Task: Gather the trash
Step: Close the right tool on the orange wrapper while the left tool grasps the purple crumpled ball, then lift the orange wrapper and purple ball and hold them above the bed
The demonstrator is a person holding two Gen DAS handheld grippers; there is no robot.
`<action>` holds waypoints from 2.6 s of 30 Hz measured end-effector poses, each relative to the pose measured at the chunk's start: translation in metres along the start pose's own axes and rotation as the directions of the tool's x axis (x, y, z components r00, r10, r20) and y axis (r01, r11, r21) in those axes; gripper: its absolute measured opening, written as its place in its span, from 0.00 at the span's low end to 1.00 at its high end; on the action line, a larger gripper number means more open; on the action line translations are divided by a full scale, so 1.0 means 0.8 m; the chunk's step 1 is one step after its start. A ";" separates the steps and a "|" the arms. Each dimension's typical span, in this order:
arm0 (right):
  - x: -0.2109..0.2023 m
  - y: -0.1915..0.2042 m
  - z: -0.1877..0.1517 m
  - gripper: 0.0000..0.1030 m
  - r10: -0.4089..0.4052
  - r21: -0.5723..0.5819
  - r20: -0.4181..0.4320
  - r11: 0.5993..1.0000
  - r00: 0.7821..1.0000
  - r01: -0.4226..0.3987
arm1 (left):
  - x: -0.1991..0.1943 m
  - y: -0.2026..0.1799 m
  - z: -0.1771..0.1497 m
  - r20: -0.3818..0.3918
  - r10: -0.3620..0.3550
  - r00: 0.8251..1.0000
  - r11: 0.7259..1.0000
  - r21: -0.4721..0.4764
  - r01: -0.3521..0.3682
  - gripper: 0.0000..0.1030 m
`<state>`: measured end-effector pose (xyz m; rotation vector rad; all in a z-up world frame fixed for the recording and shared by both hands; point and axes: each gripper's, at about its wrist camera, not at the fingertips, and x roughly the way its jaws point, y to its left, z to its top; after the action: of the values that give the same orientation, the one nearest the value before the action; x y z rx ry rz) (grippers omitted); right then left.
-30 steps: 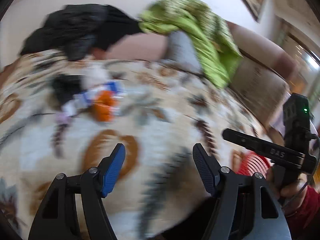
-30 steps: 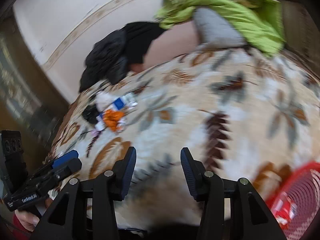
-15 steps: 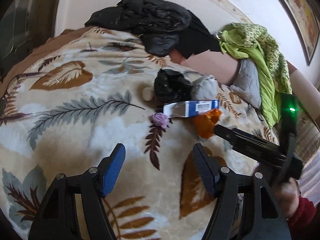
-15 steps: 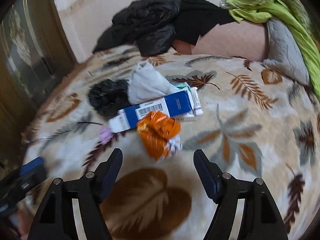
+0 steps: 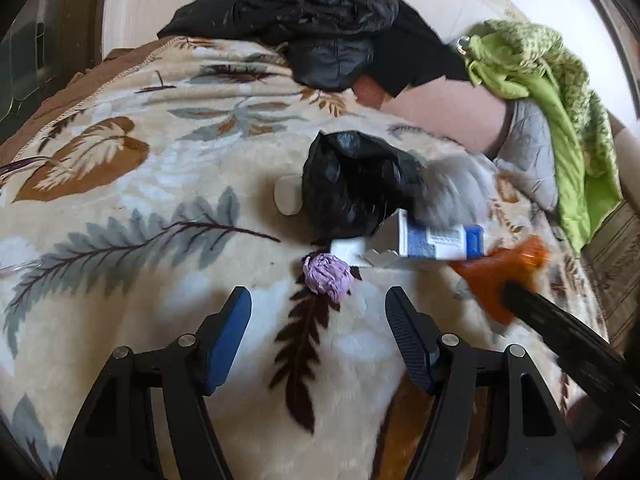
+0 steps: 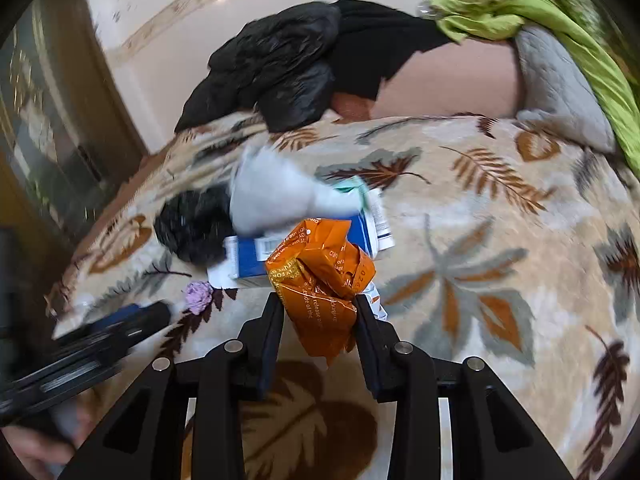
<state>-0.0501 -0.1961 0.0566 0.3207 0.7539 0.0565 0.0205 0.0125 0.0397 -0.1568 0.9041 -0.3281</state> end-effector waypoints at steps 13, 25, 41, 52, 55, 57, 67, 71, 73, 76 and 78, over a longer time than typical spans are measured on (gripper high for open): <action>-0.004 -0.009 0.008 0.37 0.036 0.031 0.025 0.999 0.999 -0.037 | 0.044 -0.012 0.006 -0.010 0.033 0.999 0.998 0.056 -0.032 0.25; -0.063 0.008 -0.031 0.37 0.029 -0.004 0.068 1.000 0.997 -0.028 | -0.033 -0.022 -0.044 0.054 0.040 0.998 0.995 0.089 -0.045 0.25; -0.129 -0.004 -0.083 0.37 0.044 0.013 0.081 0.999 0.996 -0.045 | -0.124 -0.076 -0.114 0.201 0.032 0.979 0.968 0.237 -0.080 0.25; -0.132 0.001 -0.083 0.37 0.046 0.008 0.084 0.999 0.995 -0.047 | -0.122 -0.079 -0.113 0.235 0.074 0.969 0.958 0.255 -0.135 0.25; -0.132 0.005 -0.082 0.37 0.066 0.010 0.079 0.998 0.995 -0.067 | -0.120 -0.081 -0.113 0.238 0.078 0.968 0.955 0.260 -0.141 0.25; -0.134 0.008 -0.082 0.37 0.078 0.006 0.081 0.997 0.994 -0.078 | -0.119 -0.081 -0.112 0.240 0.083 0.967 0.954 0.261 -0.146 0.25; -0.126 0.009 -0.084 0.37 0.060 -0.024 0.081 0.998 0.995 -0.059 | -0.118 -0.081 -0.110 0.241 0.083 0.967 0.954 0.262 -0.147 0.25; -0.122 0.013 -0.084 0.37 0.067 -0.027 0.076 0.998 0.995 -0.065 | -0.116 -0.081 -0.108 0.243 0.088 0.966 0.952 0.264 -0.153 0.25; -0.121 0.015 -0.083 0.37 0.069 -0.031 0.076 0.997 0.995 -0.067 | -0.115 -0.079 -0.104 0.242 0.090 0.966 0.952 0.263 -0.154 0.25; -0.117 0.017 -0.083 0.37 0.074 -0.034 0.072 0.997 0.995 -0.072 | -0.115 -0.078 -0.102 0.245 0.092 0.965 0.951 0.265 -0.158 0.25; -0.115 0.017 -0.082 0.37 0.077 -0.034 0.070 0.997 0.995 -0.075 | -0.114 -0.077 -0.101 0.248 0.096 0.964 0.949 0.268 -0.163 0.25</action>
<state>-0.1613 -0.1810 0.0771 0.3197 0.6695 0.1279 -0.1088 -0.0139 0.0752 0.1316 0.6228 -0.3068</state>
